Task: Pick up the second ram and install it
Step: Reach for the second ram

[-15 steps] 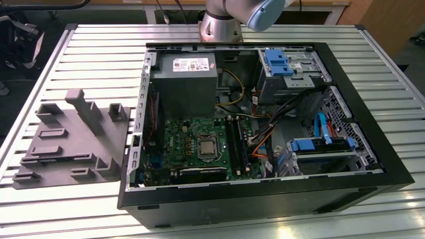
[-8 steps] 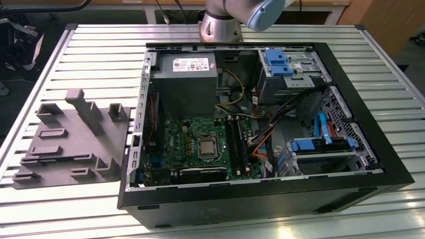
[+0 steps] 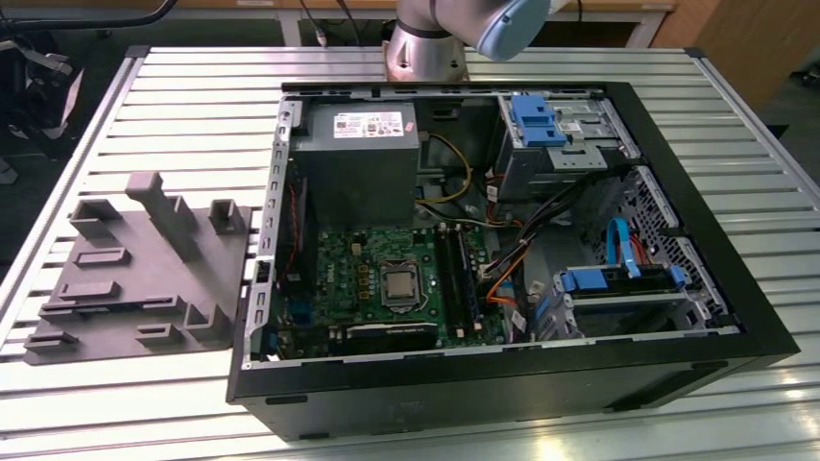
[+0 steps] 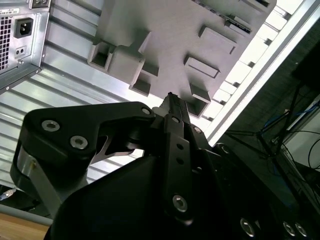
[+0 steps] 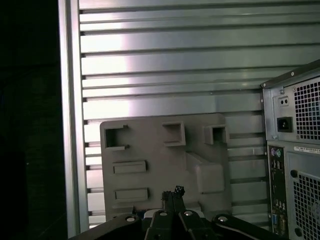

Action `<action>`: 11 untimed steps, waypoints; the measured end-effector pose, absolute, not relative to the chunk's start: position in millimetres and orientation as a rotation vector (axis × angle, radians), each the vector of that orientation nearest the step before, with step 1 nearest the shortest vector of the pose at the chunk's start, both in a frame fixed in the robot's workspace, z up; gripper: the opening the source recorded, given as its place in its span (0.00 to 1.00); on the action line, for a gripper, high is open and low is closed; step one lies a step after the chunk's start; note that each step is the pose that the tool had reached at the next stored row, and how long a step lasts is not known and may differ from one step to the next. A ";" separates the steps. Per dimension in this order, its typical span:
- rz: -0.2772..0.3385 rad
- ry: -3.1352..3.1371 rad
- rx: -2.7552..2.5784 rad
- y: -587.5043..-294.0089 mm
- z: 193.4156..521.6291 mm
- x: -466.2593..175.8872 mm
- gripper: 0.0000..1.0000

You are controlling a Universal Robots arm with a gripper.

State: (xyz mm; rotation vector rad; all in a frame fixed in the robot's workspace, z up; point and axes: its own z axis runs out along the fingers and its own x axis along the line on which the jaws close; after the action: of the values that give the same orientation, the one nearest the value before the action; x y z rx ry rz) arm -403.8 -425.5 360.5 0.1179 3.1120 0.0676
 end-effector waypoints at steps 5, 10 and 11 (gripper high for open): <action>0.068 3.112 0.118 -427.2 359.3 -404.5 0.11; 0.068 3.112 0.118 -428.8 358.1 -405.2 0.11; 0.068 3.112 0.118 -429.1 357.9 -405.3 0.11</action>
State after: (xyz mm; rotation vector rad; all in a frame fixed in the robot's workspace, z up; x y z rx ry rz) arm -405.3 -429.1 357.9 0.1180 3.1120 0.0676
